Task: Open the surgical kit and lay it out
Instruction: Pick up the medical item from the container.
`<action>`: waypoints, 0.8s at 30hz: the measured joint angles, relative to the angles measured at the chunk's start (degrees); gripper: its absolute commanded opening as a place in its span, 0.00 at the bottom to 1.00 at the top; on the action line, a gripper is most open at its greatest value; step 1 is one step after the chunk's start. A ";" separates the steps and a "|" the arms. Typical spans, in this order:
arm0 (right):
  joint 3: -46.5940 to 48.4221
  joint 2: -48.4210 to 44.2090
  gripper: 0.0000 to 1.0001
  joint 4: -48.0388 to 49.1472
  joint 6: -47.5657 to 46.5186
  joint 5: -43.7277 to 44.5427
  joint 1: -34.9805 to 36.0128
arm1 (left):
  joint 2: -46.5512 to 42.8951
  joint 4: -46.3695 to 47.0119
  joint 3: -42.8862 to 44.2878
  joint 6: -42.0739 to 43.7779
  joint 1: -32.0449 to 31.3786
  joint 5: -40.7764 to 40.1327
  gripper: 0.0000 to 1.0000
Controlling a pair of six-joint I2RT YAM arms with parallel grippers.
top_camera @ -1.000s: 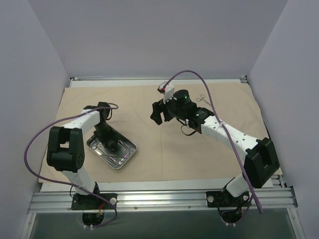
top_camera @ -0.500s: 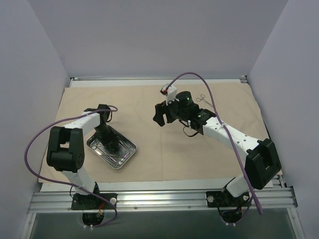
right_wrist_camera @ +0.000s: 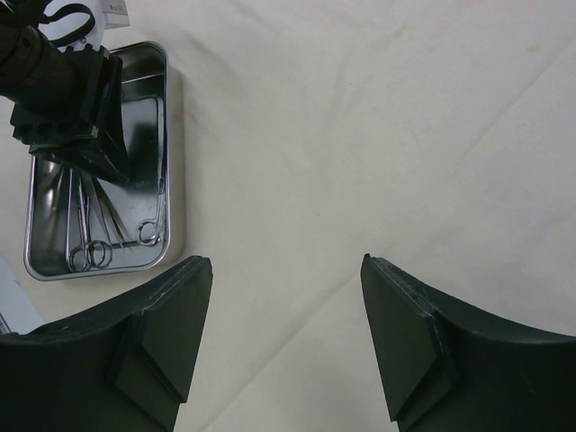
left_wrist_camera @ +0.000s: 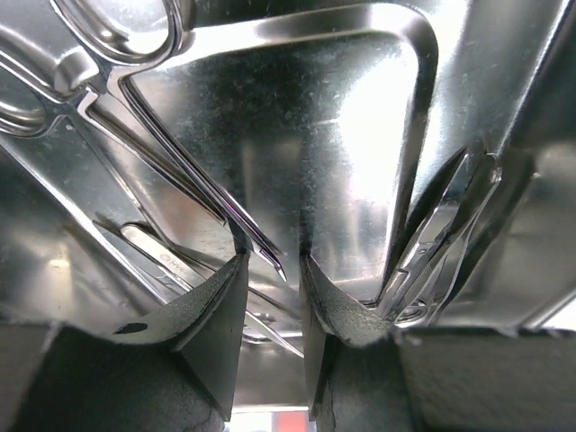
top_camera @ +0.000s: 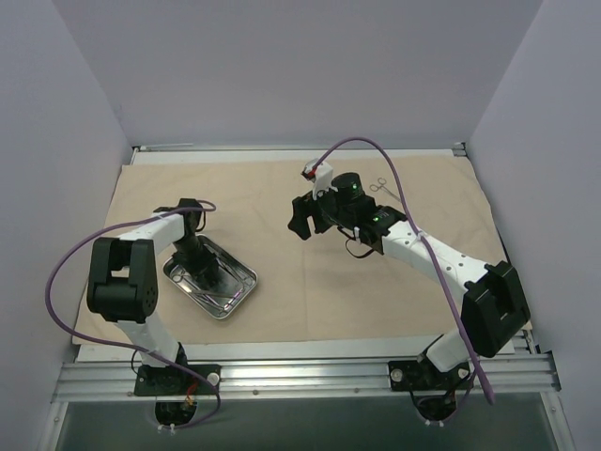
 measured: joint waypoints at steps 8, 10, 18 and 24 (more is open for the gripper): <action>0.00 0.00 0.68 0.00 -0.07 0.00 -0.04 | 0.35 0.37 -0.11 0.59 0.17 0.48 0.13; 0.00 0.00 0.68 0.00 -0.07 0.00 -0.04 | 0.48 0.42 -0.11 1.07 0.24 0.76 0.08; 0.00 -0.02 0.68 -0.04 -0.13 0.04 -0.04 | 0.55 0.22 0.24 2.78 0.74 1.77 0.02; 0.39 0.37 0.67 -0.87 -0.15 0.63 -0.04 | -2.78 -1.81 1.11 4.83 0.74 0.76 0.02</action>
